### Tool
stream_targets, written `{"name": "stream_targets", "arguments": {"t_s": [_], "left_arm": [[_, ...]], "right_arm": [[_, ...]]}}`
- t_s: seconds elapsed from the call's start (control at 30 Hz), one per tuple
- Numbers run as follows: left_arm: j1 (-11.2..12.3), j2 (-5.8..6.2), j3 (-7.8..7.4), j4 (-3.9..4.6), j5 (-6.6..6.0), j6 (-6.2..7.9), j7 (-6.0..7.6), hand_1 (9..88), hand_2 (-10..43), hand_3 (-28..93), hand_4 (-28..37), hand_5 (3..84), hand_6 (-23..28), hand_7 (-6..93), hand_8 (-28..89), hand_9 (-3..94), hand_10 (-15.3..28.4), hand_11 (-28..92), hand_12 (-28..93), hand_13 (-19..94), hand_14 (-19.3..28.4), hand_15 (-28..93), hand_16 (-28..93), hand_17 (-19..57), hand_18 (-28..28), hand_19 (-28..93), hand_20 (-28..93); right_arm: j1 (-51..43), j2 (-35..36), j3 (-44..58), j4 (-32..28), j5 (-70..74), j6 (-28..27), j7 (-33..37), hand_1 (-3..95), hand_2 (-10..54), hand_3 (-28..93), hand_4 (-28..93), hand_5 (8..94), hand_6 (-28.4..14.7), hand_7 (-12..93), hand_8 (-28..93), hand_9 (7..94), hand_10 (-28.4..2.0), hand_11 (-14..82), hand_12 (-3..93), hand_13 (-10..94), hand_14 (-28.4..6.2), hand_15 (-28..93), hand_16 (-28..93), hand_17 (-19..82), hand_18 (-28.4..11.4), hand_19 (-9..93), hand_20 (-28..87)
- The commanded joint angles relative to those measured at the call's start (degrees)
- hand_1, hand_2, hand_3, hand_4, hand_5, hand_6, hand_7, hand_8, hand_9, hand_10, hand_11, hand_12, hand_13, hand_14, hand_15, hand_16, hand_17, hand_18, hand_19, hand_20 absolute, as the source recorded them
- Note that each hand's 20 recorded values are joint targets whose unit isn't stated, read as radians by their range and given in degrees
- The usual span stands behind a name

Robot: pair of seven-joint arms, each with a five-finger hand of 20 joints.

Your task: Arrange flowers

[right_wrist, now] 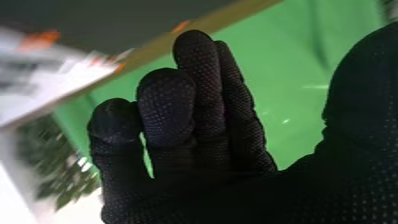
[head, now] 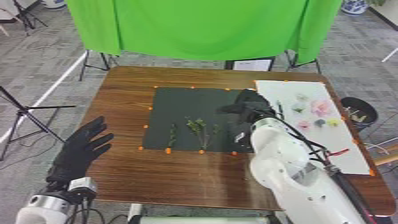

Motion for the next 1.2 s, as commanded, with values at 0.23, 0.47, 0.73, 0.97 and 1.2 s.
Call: {"name": "stream_targets", "arguments": {"t_s": [0.23, 0.47, 0.73, 0.97, 1.2], "left_arm": [[1.53, -1.39, -0.52, -0.64, 0.20, 0.72, 0.28, 27.5, -3.9, 71, -23.3, 29.1, 3.3, 20.4, -10, 21.2, 10.7, 20, 19, 18, 15.6, 30, 1, -9.3, 23.5, 40, 9], [1.25, -1.31, -0.16, -0.53, 0.16, 0.21, 0.02, 27.5, -3.9, 71, -23.3, 29.2, 3.4, 20.5, -10, 21.3, 10.7, 20, 19, 19, 15.5, 31, 1, -9.3, 23.5, 40, 9], [1.25, -1.13, -0.41, -0.53, 0.01, 0.22, -0.20, 27.5, -3.9, 71, -23.4, 29.3, 3.3, 20.5, -10, 21.3, 10.8, 19, 19, 19, 15.6, 31, 1, -9.2, 23.5, 40, 9], [0.86, -0.83, -0.13, -0.17, 0.13, -0.23, -0.23, 27.5, -3.7, 71, -23.4, 29.3, 3.3, 20.6, -10, 21.4, 10.7, 19, 19, 19, 15.6, 31, 1, -9.2, 23.5, 40, 9], [0.43, -0.56, 0.13, 0.09, -0.03, -0.36, -0.48, 27.4, -3.7, 71, -23.5, 29.4, 3.3, 20.5, -10, 21.4, 10.8, 20, 19, 19, 15.6, 31, 1, -9.3, 23.6, 41, 9]], "right_arm": [[0.91, 13.52, 5.24, 7.23, -1.35, -1.28, 5.19, 17.0, -9.5, 79, -28, 58.3, -7.3, 25, -7, 66.0, -13.6, 50.4, 37.7, 64, -11.9, 78, 33, 34, -23.1, 93, 56], [2.21, 12.72, 2.99, 11.83, -2.22, -4.68, 5.22, 15.9, -9.5, 77, -28, 58.6, -7.0, 28, -8, 65.5, -13.8, 52.1, 39.9, 64, -11.7, 78, 34, 34, -23.1, 93, 57], [1.81, 12.43, 2.06, 11.46, -2.52, -4.18, 4.32, 15.4, -9.5, 75, -28, 58.8, -6.8, 28, -8, 65.4, -14.0, 52.7, 40.2, 63, -11.8, 78, 34, 34, -23.1, 93, 56], [3.71, 12.21, -1.20, 14.07, -2.80, -5.01, 3.15, 15.3, -9.5, 73, -28, 59.2, -6.7, 29, -8, 65.8, -14.0, 52.6, 40.3, 64, -11.7, 78, 34, 34, -22.9, 93, 56], [6.63, 11.77, -6.66, 18.54, -5.57, -2.01, 2.24, 25.6, -9.5, 78, -28, 62.7, -4.2, 33, -10, 69.2, -12.6, 53.6, 40.0, 67, -9.7, 78, 34, 37, -22.0, 93, 57]]}}
